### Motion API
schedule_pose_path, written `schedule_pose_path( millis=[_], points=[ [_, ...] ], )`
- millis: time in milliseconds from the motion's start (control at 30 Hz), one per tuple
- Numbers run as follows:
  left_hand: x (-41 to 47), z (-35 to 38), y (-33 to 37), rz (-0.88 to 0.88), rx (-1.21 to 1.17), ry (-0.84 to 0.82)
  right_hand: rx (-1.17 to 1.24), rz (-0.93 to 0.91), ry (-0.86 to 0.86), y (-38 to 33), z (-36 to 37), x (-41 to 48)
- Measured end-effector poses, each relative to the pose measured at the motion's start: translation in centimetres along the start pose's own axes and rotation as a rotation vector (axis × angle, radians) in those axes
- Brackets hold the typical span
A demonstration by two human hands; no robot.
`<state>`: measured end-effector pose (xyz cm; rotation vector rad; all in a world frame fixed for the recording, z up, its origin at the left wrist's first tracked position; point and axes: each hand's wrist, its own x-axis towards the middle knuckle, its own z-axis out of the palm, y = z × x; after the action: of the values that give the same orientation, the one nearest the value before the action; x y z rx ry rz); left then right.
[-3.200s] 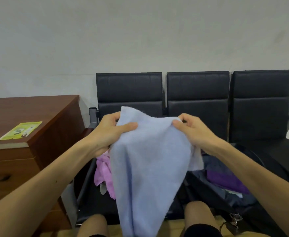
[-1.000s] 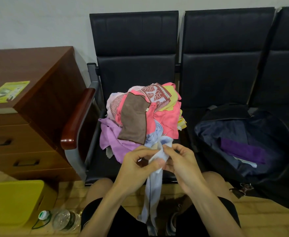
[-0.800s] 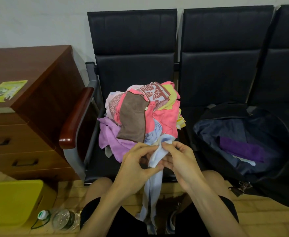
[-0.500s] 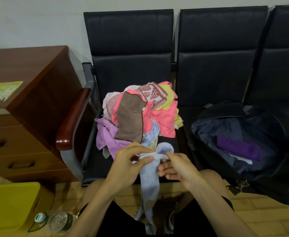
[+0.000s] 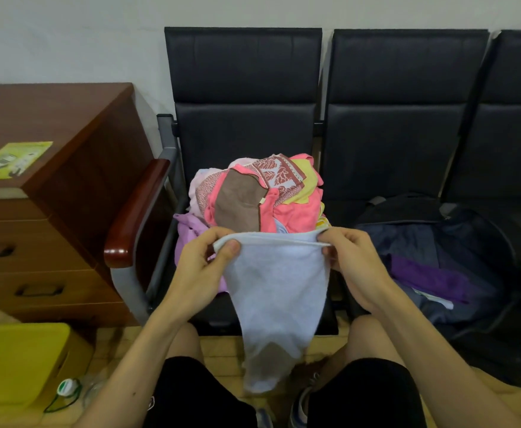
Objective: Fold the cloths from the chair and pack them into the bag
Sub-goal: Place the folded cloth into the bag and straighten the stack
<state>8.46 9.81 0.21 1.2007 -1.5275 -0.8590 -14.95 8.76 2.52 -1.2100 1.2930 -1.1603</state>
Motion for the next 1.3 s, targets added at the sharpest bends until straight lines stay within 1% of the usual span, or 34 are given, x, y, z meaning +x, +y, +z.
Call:
schedule_pose_path(
  millis=[67, 133, 233, 333, 400, 500, 567, 633, 700, 833, 900, 967, 1033, 1067, 1100, 1167, 1233, 1300],
  points=[
    [-0.1, 0.3, 0.5, 0.053, -0.008, 0.026, 0.129, 0.011, -0.096, 0.3, 0.4, -0.6],
    [-0.1, 0.8, 1.0, 0.095, 0.005, 0.043, 0.150, 0.007, -0.161, 0.6, 0.9, -1.1],
    [0.2, 1.5, 1.8, 0.129, 0.020, 0.065, 0.107, -0.027, -0.078, 0.9, 1.5, -1.3],
    [1.0, 2.5, 2.2, 0.117, -0.005, 0.110, 0.217, -0.029, 0.008, 0.8, 1.1, -1.0],
    [1.5, 3.1, 2.5, 0.105, -0.020, 0.125, 0.251, -0.005, -0.037, 1.1, 0.6, -0.9],
    [2.6, 3.9, 2.9, 0.103, -0.060, 0.126, 0.259, 0.039, -0.194, 3.0, 0.4, -0.8],
    [3.2, 4.3, 3.3, 0.080, -0.121, 0.111, 0.211, 0.080, -0.307, 5.1, 0.7, -1.2],
    [3.7, 4.6, 3.7, 0.051, -0.175, 0.085, 0.112, 0.086, -0.350, 6.8, 1.4, -2.0],
    [4.1, 4.8, 3.9, 0.021, -0.200, 0.074, 0.057, 0.094, -0.318, 8.0, 2.1, -2.4],
    [4.7, 4.3, 3.4, -0.036, -0.189, 0.086, 0.036, 0.098, -0.259, 9.0, 2.6, -2.6],
    [5.1, 3.6, 3.0, -0.090, -0.134, 0.115, 0.083, 0.155, -0.203, 8.6, 2.1, -2.3],
    [5.9, 2.3, 2.5, -0.157, -0.023, 0.170, 0.210, 0.220, -0.166, 7.1, 1.5, -2.1],
    [6.8, 0.8, 1.9, -0.235, 0.031, 0.195, 0.443, 0.301, -0.184, 4.9, 0.9, -2.2],
    [7.1, 0.1, 1.6, -0.294, 0.020, 0.192, 0.554, 0.319, -0.240, 3.6, 0.8, -2.3],
    [7.3, -0.4, 1.5, -0.357, -0.027, 0.177, 0.638, 0.316, -0.337, 2.1, 0.8, -2.5],
    [7.4, -0.9, 1.4, -0.491, -0.211, 0.129, 0.696, 0.283, -0.489, -0.6, 1.5, -2.7],
    [7.0, -0.5, 1.6, -0.613, -0.396, 0.036, 0.716, 0.250, -0.537, -2.5, 2.1, -2.2],
    [6.3, 0.5, 1.6, -0.679, -0.537, -0.054, 0.729, 0.225, -0.522, -4.0, 2.6, -1.5]
  ],
)
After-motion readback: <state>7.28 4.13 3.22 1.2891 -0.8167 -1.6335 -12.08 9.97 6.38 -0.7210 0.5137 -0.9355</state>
